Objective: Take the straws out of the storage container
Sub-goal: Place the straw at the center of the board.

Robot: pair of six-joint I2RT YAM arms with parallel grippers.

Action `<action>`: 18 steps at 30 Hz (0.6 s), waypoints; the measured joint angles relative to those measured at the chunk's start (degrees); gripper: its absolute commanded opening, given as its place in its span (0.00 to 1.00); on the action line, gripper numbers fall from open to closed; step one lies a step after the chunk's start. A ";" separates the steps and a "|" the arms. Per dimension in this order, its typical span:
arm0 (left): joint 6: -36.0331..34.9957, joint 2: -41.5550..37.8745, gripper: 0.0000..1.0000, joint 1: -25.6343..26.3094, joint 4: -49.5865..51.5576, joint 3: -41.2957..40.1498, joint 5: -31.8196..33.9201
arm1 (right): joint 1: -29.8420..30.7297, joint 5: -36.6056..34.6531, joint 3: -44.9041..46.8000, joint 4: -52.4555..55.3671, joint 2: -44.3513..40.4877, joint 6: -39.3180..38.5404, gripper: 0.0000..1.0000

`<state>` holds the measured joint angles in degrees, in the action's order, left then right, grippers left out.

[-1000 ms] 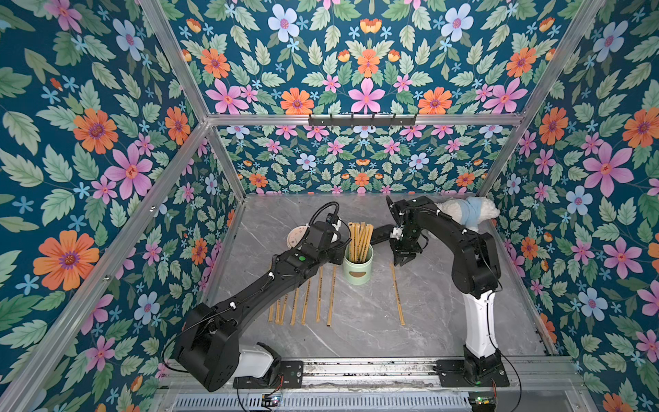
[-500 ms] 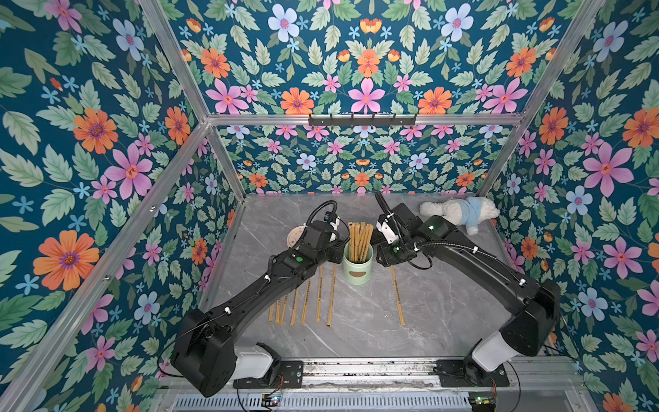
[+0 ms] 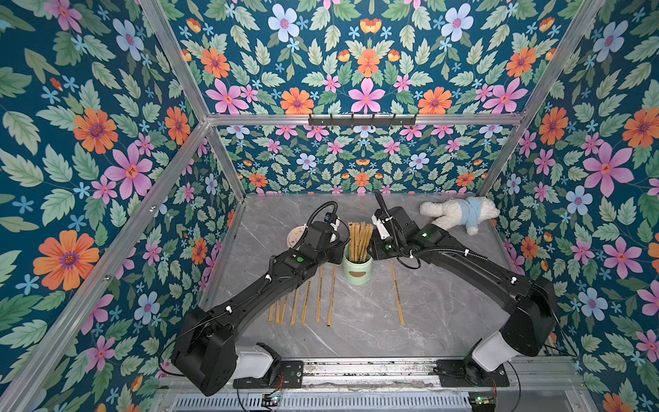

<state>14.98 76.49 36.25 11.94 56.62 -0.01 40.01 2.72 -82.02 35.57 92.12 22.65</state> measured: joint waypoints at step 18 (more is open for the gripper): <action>-0.04 0.92 0.45 0.00 0.02 0.00 0.11 | -4.42 4.63 -0.37 -6.84 5.20 0.61 0.32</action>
<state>14.94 77.41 36.25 11.97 56.62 0.10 35.59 7.35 -82.39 28.73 97.32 23.27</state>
